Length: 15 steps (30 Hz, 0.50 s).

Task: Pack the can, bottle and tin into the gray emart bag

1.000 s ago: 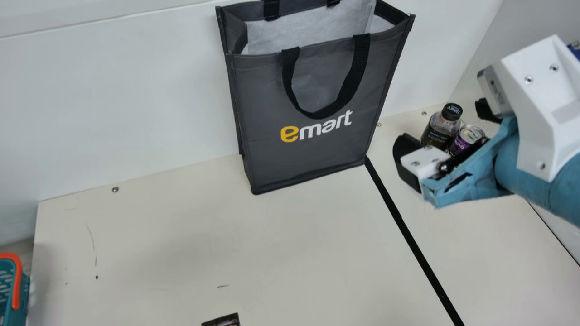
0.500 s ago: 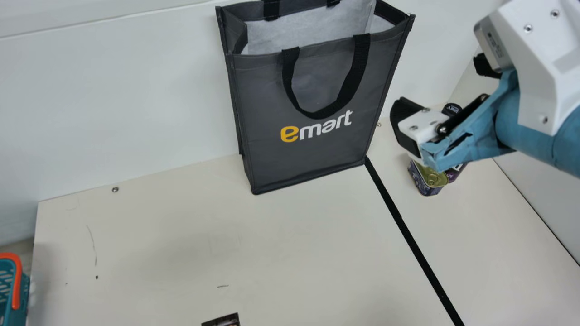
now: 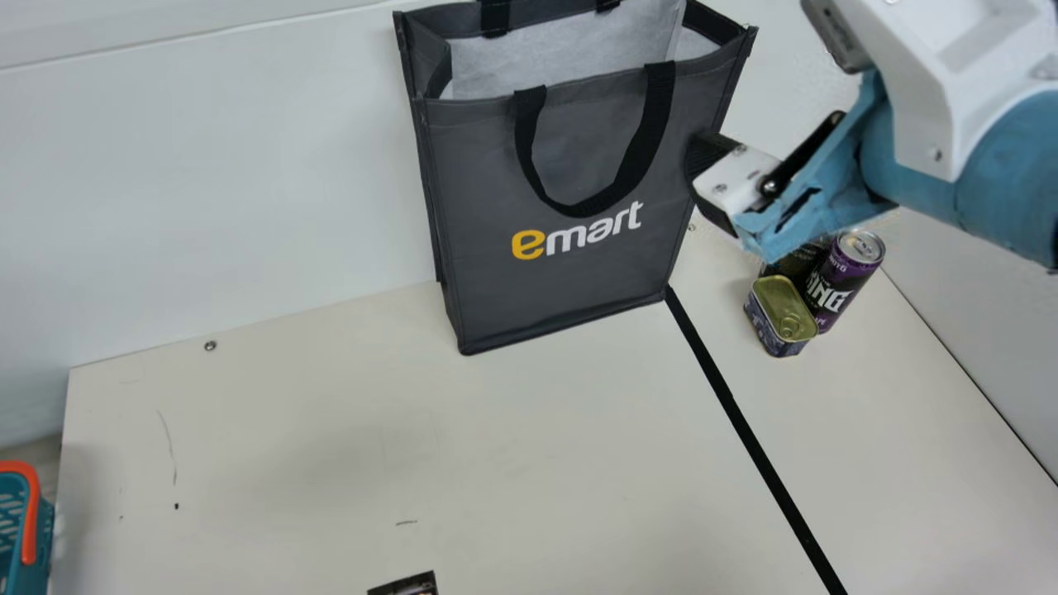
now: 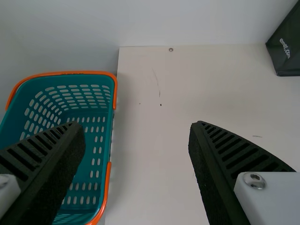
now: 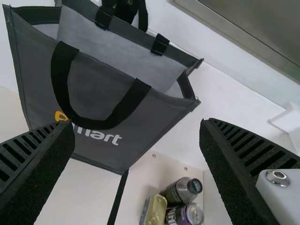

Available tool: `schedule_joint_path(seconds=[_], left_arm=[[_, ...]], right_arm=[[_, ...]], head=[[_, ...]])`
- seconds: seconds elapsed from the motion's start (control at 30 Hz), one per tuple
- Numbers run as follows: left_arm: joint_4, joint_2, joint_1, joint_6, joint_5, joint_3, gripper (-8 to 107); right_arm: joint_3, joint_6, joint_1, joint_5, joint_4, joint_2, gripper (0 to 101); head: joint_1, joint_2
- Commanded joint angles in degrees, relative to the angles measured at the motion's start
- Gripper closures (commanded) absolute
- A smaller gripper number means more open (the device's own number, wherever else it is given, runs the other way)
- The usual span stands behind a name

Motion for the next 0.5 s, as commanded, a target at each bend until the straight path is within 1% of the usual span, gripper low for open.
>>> schedule_joint_path(seconds=[0.0,0.27,0.47], left_arm=[[0.0,0.0,0.0,0.0,0.0,0.0,9],[0.0,0.0,0.0,0.0,0.0,0.0,9],[0.0,0.0,0.0,0.0,0.0,0.0,9]], right_arm=[[-0.5,-1.4,0.0,-0.5,0.4,0.8,10],[-3.4,-7.2,-0.5,-2.0,3.2,4.7,10],[-6.7,-12.3,-1.7,-1.9,7.2,8.3,10]], head=[[-1.3,0.0],[-1.3,0.0],[-1.3,0.0]])
